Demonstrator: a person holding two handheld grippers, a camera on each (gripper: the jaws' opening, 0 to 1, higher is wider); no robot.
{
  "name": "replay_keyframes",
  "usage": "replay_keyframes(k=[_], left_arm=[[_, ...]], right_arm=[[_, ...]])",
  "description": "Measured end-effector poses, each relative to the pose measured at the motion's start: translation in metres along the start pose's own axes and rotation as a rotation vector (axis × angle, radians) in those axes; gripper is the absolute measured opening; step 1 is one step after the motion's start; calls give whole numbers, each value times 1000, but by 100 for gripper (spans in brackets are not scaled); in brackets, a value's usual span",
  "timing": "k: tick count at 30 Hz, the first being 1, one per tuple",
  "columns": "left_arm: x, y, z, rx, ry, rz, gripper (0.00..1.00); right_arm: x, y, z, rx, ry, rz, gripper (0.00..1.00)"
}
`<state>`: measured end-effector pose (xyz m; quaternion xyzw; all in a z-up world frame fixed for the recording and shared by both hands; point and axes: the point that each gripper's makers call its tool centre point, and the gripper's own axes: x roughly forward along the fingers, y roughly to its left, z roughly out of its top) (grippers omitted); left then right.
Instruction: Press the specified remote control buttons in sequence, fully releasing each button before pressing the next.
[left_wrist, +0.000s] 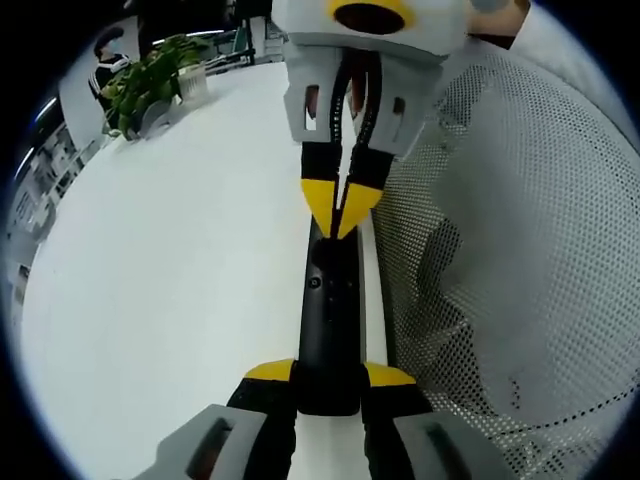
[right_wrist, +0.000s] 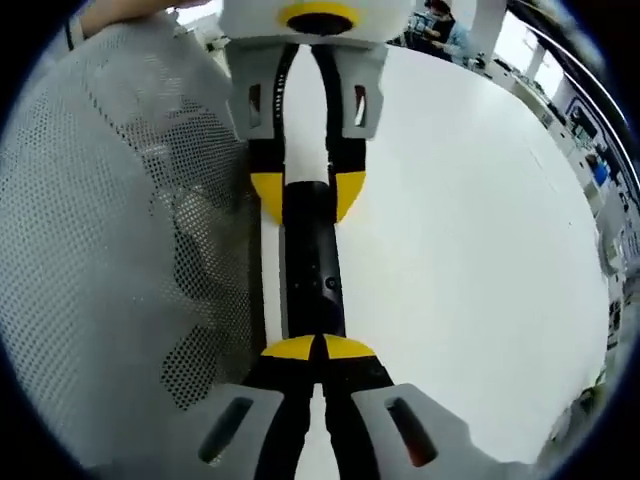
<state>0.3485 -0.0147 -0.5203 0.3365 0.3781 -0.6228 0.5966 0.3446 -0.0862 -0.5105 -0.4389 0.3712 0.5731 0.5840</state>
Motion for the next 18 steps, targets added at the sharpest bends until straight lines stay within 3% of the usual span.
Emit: replay_keyframes(k=[2, 4, 7, 10, 14, 18], left_arm=[[0, 0, 0, 6, -8, -7, 24], [0, 1, -1, 0, -25, -9, 24], [0, 1, 0, -2, -30, -10, 24], [0, 1, 0, -6, -38, -13, 24], [0, 1, 0, -13, -49, -15, 24], [0, 1, 0, -19, -50, -16, 24]], right_arm=[[0, 2, 1, -106, 19, 1, 0], [1, 2, 0, -123, 33, 12, 0], [1, -1, 1, -81, 39, 26, 0], [1, -1, 1, 67, -25, 36, 0], [0, -2, 1, 155, -106, -7, 0], [0, -1, 2, 66, -91, -61, 0]])
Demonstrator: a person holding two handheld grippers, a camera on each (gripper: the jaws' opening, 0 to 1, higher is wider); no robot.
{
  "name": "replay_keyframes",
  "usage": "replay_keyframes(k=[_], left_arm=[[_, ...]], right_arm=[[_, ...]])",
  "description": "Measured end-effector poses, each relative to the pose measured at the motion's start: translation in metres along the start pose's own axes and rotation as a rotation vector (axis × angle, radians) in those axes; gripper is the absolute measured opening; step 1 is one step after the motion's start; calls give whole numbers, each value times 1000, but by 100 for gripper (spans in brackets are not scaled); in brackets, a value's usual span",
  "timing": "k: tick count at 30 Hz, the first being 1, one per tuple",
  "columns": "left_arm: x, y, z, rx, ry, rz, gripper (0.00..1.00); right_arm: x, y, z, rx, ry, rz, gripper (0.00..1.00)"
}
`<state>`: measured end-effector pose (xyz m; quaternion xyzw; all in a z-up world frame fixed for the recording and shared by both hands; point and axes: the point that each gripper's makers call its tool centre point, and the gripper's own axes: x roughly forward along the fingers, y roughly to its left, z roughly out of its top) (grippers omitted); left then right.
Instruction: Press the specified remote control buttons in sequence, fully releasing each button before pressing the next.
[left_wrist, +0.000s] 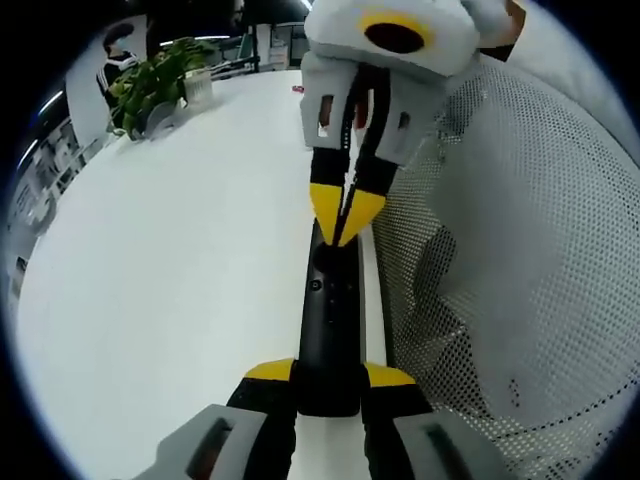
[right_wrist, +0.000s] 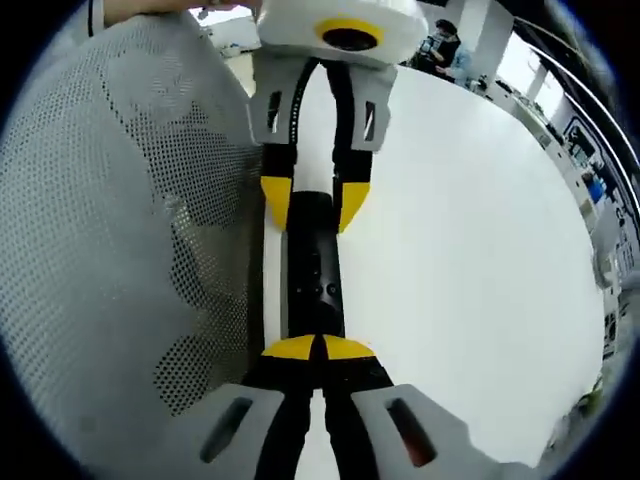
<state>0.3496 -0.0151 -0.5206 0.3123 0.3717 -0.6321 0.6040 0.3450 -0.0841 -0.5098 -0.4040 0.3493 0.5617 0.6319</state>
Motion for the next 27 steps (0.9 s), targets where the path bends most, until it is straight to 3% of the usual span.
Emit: replay_keyframes(k=[4, 11, 14, 15, 16, 18, 19, 21, 27], left_arm=[[0, 0, 0, 12, 5, 1, 24], [0, 0, 0, 11, 2, 2, 24], [0, 0, 0, 9, 2, 1, 24], [0, 0, 0, 3, 0, 0, 24], [0, 0, 1, -8, -5, -1, 24], [0, 0, 0, 4, -4, -1, 24], [0, 0, 0, -12, -6, 0, 24], [-1, 0, 0, -9, -8, -2, 24], [-1, -1, 0, -4, -3, -1, 24]], right_arm=[[4, 3, 9, -198, 14, -26, 0], [7, 5, 16, -277, 17, -34, 0], [8, 9, 21, -412, 8, -22, 0], [10, 20, 27, -423, -31, 32, 0], [11, 24, 28, -434, -25, 48, 0], [12, 19, 30, -539, 17, -14, 0], [12, 14, 28, -553, 55, -48, 0], [13, 17, 29, -492, 34, -32, 0], [13, 15, 29, -510, 48, -37, 0]])
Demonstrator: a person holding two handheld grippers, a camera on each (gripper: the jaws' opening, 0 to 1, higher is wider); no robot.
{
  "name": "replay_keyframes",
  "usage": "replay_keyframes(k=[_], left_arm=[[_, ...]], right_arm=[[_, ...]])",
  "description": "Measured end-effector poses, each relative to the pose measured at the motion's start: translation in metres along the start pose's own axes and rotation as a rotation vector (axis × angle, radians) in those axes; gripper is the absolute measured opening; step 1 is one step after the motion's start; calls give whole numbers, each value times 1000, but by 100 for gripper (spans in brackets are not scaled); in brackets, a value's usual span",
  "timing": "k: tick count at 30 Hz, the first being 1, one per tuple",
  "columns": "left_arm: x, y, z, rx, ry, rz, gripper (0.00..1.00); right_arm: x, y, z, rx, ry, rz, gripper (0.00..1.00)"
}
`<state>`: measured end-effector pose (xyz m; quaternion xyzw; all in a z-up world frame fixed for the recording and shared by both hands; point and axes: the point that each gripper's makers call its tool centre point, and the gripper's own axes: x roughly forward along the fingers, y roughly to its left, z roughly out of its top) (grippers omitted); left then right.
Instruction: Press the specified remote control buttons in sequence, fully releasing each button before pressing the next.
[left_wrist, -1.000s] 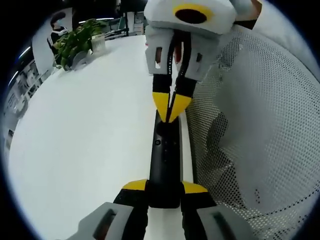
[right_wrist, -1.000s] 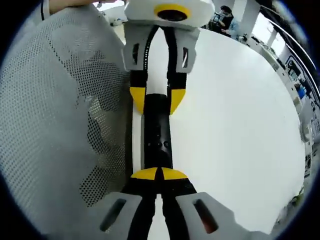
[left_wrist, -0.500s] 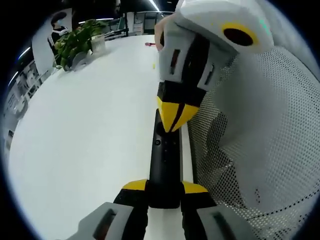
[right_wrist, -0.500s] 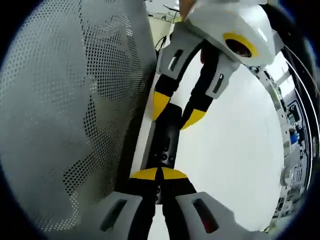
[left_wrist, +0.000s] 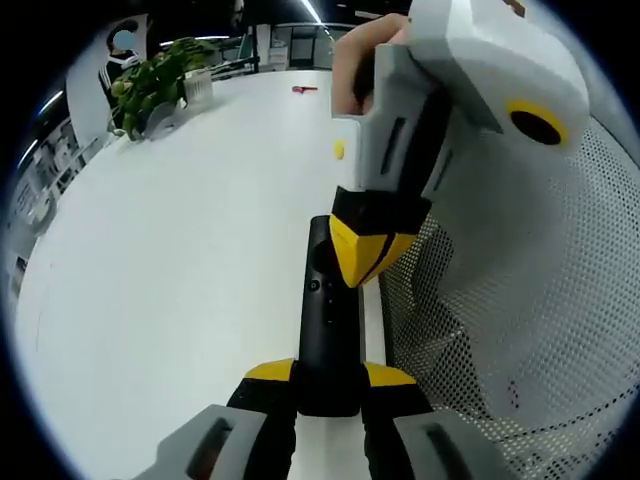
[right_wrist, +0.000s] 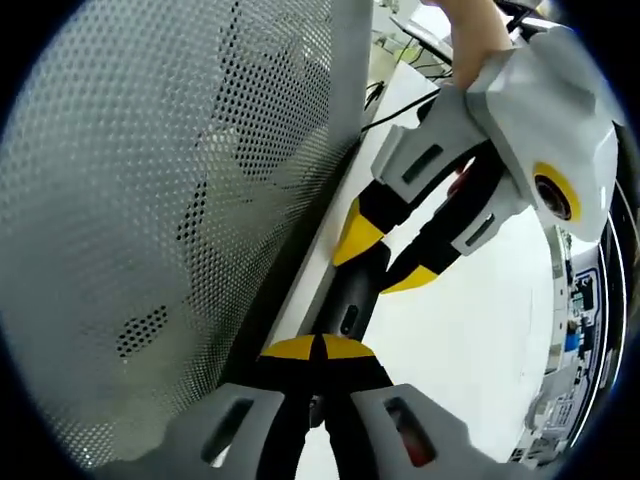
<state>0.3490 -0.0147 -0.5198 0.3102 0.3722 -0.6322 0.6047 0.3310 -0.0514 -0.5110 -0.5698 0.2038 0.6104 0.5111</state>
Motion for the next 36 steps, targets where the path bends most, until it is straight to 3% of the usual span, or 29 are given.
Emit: replay_keyframes(k=[2, 5, 11, 15, 17, 18, 20, 26, 27, 33, 36], left_arm=[[0, 0, 0, -2, -2, 0, 24], [0, 0, 0, 6, 4, 1, 24], [0, 0, 0, 11, 7, 2, 24], [1, 0, 2, -6, 0, -6, 24], [1, 0, 1, 1, 2, -4, 24], [1, 0, 1, 1, 3, -2, 24], [1, 0, 1, 6, 6, 0, 24], [1, 0, 1, 6, 6, -1, 24], [1, 0, 1, 4, 6, -1, 24], [0, -1, 1, 8, 8, -1, 24], [0, -1, 1, 10, 10, -1, 24]], right_arm=[[-2, -8, -9, -44, 63, -56, 0], [0, 0, 0, -84, 25, 6, 0], [0, -2, -1, -40, 27, 7, 0], [3, 1, 0, -50, 39, 41, 0], [2, 0, 0, -126, 57, 35, 0], [3, 2, -1, -116, 56, 29, 0], [2, 1, -1, -71, 48, 19, 0], [0, -3, -3, 236, -35, 34, 0], [-1, -4, -6, 277, -24, 30, 0], [-1, -16, -11, 363, -32, 24, 0], [-1, -15, -10, 389, -38, 68, 0]])
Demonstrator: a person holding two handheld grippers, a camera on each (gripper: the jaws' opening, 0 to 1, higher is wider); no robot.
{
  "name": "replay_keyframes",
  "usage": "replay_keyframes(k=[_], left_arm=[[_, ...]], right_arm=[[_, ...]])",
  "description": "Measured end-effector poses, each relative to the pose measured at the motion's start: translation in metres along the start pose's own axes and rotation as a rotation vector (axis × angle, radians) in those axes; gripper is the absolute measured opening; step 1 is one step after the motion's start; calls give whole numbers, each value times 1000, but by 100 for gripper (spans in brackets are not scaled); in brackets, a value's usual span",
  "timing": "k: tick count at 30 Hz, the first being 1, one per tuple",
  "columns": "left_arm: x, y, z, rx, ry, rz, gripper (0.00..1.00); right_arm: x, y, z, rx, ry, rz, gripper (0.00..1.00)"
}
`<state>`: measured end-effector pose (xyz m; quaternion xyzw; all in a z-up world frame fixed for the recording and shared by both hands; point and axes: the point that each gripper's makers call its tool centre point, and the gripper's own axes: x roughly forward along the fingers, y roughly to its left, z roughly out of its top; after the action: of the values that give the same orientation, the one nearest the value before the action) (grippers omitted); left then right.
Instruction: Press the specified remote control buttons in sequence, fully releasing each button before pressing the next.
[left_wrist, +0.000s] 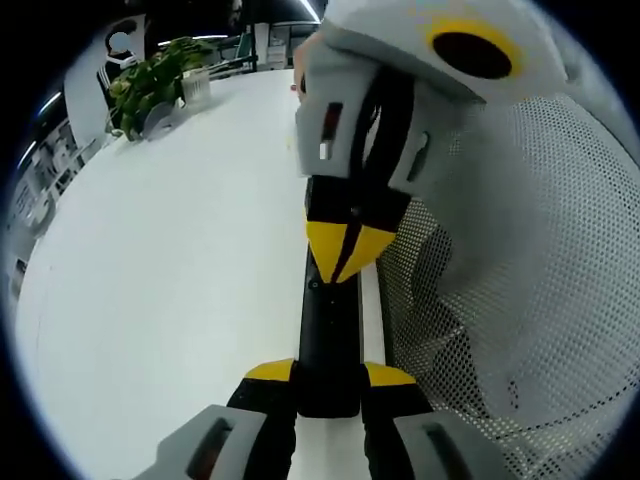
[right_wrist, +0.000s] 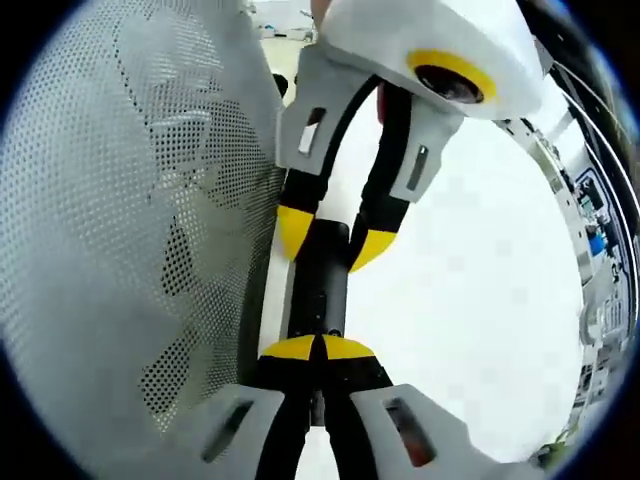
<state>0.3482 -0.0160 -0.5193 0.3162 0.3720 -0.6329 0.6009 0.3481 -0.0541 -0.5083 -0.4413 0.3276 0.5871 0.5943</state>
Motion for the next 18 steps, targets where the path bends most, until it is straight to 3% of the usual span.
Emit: replay_keyframes(k=[8, 10, 11, 13, 17, 18], left_arm=[[-1, 0, -1, 9, -3, -3, 24], [-1, 0, -1, 30, -5, -6, 24], [-1, 0, -1, 34, -8, -7, 24], [-1, 0, -1, 40, -10, -7, 24], [-1, 0, -1, 42, -15, -7, 24], [-1, 0, -1, 44, -17, -7, 24]], right_arm=[[3, 2, 2, -152, 62, 106, 0], [4, 2, 1, -103, 86, 132, 0], [4, 2, 0, -25, 103, 146, 0], [4, 1, 1, 52, 117, 164, 0], [4, 0, 0, 127, 101, 186, 0], [4, 0, 0, 181, 84, 196, 0]])
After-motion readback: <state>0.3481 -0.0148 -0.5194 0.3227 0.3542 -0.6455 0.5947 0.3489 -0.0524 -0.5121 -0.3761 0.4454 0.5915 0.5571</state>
